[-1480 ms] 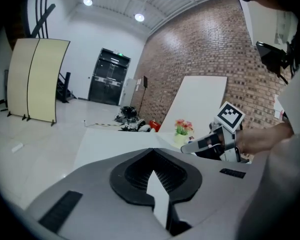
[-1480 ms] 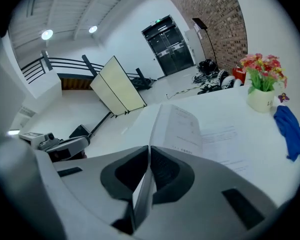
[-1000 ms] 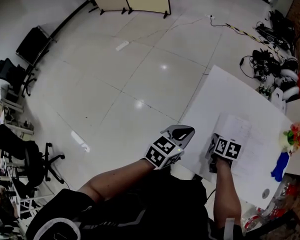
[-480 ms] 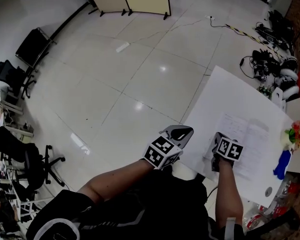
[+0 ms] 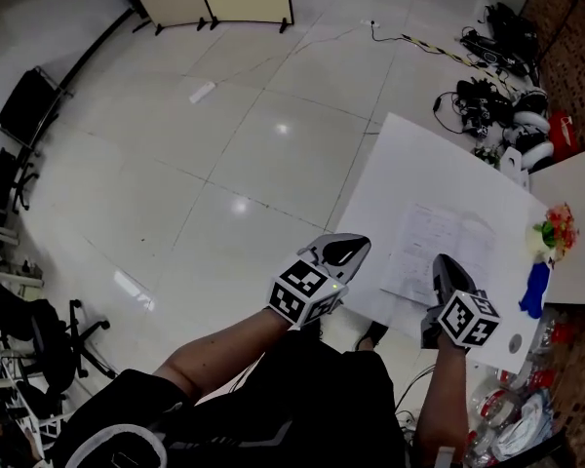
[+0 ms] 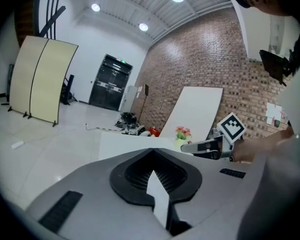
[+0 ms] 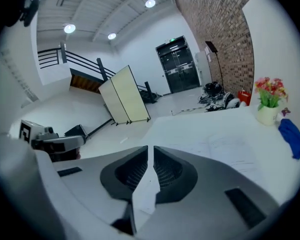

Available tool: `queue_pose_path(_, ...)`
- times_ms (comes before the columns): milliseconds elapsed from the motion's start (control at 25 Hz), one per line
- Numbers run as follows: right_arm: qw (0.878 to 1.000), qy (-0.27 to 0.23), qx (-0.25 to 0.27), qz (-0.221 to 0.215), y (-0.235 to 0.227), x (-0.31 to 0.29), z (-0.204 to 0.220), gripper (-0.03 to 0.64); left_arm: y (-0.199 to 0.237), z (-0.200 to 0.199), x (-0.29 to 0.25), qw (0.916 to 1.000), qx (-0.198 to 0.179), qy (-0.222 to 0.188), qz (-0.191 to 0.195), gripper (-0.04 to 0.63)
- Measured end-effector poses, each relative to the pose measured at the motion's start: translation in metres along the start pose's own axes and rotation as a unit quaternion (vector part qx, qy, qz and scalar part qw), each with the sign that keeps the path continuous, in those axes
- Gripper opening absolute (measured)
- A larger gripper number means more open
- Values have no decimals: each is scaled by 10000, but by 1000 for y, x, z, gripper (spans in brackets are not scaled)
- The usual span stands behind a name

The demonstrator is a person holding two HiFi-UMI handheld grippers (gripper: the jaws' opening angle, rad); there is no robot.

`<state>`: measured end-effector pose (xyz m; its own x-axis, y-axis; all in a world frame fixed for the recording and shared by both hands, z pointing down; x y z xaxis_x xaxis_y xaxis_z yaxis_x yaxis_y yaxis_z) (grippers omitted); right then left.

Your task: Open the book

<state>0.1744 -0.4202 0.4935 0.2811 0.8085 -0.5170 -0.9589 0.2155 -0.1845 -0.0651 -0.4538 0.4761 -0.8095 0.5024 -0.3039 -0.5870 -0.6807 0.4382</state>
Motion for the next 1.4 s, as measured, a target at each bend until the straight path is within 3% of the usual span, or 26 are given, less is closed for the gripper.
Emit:
queue_pose_path(320,9944,-941,481,55,-16,119,-28,8,-63,-12,0,9985,-223,-432,242,2)
queue_pose_path(520,9838,-1483,1006,75,-31,202,-33,8,-132,-10,11,9962,-492,-717,103,2)
queue_pose_path(760,9756,-1721,1305,-386,-46,301,-31,8,-227,3,36,9909,30,-1343,-112,2)
queue_pose_path(960,9735,-1821,1317,-430,-49,351,-10,8,-294,24,67,9919,-478,-1173,-24,2)
queue_pose_path(1200,9723,-1933,1281,-305,-4,375,19,8,-310,40,133,9890,-678,-1311,-73,2)
queue_pose_path(1400,9721,-2010,1209,-49,60,420,54,8,-334,57,206,9839,-881,-1485,468,2)
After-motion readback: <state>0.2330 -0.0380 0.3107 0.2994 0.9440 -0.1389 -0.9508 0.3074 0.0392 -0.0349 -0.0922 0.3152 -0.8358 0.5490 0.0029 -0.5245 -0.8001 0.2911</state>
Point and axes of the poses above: the fingertips, and each gripper's own axes: x backward along the fingers, y to its left, z out of its underside, the point moved 7 cm from there along x, backward along the fingers, and after that the axes turned 9 degrees about x, right-handed, at the moved point
